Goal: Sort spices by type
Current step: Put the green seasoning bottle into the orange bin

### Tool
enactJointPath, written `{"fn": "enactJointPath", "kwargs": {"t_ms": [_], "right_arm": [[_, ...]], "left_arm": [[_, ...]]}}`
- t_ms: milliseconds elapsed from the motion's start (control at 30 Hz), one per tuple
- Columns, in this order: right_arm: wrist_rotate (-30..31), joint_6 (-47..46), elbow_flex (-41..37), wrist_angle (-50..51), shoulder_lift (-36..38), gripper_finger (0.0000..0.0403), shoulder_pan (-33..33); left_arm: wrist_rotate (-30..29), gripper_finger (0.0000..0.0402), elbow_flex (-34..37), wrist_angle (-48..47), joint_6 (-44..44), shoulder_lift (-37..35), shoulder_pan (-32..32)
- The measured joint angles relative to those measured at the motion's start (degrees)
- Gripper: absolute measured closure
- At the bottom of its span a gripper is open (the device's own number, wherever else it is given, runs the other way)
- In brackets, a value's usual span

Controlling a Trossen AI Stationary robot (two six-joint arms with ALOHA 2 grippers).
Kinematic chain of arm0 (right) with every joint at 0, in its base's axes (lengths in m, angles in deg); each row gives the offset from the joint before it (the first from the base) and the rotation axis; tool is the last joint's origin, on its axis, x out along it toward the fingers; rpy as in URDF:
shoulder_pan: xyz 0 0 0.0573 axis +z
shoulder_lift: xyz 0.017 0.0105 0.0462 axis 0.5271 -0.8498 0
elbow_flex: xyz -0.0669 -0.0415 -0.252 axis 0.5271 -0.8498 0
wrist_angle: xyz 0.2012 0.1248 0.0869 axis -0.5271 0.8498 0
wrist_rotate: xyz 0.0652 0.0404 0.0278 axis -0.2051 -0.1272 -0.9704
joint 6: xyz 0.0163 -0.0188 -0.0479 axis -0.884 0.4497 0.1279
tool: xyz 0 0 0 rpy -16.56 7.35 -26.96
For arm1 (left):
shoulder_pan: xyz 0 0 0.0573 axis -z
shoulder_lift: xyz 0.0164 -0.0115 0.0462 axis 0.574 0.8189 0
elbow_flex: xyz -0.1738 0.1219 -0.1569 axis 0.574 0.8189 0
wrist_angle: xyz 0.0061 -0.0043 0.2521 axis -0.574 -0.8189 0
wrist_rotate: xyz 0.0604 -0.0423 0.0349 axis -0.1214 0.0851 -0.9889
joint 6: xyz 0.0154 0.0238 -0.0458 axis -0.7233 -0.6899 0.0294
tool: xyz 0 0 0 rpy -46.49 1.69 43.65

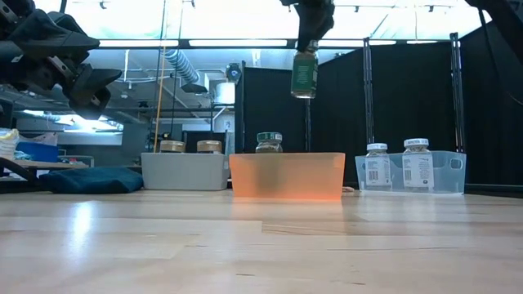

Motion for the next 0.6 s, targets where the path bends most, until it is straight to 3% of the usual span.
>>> {"fn": "enactJointPath", "kwargs": {"t_ms": [267, 433, 600], "right_arm": [[-0.58, 2.57, -8.66, -0.55, 6.14, 0.0194, 0.04], [-4.6, 2.3, -21.44, -5.64, 12.57, 0.0194, 0.3], [-8.87, 0.03, -36.62, -18.57, 18.26, 0.0194, 1.6]], "left_arm": [[0.01, 0.0178, 0.0, 0.02, 0.38, 0.0, 0.0], [0.01, 0.0178, 0.0, 0.0, 0.31, 0.0, 0.01], [0.01, 0.0178, 0.0, -0.02, 0.16, 0.0, 0.02]]}}
